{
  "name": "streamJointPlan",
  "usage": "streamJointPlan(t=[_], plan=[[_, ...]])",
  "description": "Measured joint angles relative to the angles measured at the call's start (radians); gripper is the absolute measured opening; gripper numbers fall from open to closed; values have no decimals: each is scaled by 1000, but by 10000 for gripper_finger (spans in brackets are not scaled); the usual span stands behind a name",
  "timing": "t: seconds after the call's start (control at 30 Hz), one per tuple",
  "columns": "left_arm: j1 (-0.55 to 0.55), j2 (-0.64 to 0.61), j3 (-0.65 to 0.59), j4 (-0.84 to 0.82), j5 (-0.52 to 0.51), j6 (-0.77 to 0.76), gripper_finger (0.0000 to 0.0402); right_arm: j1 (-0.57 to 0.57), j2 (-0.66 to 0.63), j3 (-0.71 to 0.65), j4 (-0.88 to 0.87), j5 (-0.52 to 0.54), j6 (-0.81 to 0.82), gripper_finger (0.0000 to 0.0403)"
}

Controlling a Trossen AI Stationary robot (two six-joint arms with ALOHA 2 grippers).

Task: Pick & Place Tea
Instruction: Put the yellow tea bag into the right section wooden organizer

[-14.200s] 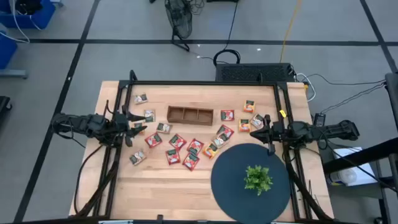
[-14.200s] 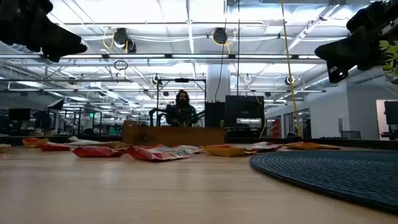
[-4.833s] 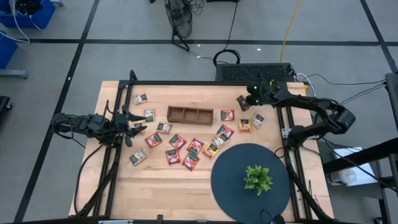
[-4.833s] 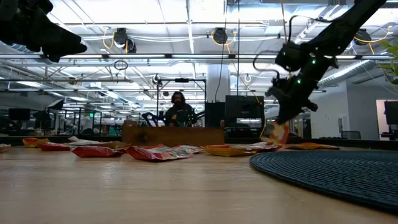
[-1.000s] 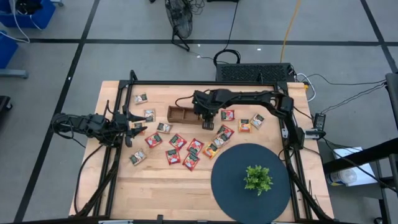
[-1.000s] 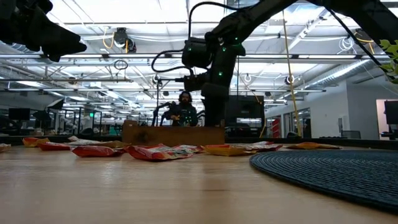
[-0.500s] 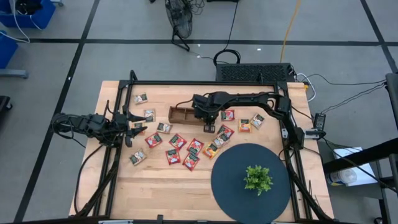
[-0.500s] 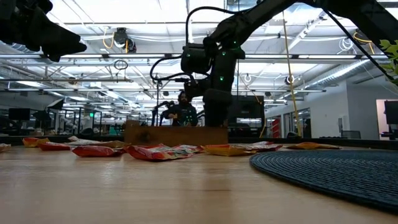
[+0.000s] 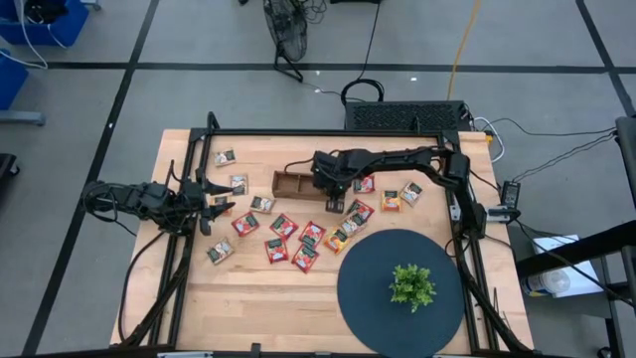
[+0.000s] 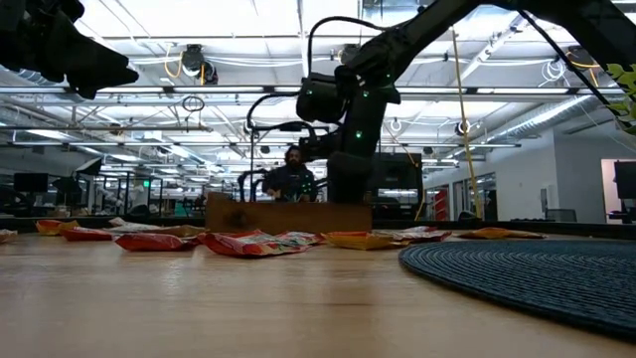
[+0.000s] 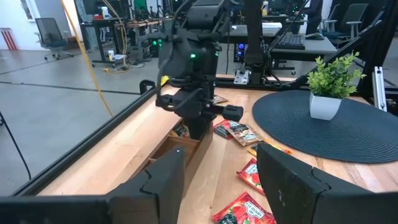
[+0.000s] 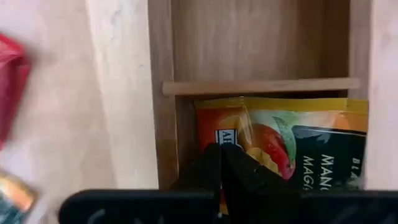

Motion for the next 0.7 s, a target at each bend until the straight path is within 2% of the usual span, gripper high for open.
streamJointPlan(t=[0.23, 0.33, 0.57, 0.7], plan=[[0, 0, 0, 0, 0, 0, 200, 48, 9, -2, 67, 337, -42, 0], [0, 0, 0, 0, 0, 0, 200, 69, 12, -6, 81, 447, -80, 0], [0, 0, 0, 0, 0, 0, 200, 98, 14, -7, 132, 527, -134, 0], [0, 0, 0, 0, 0, 0, 200, 105, 12, -6, 158, 534, -151, 0]])
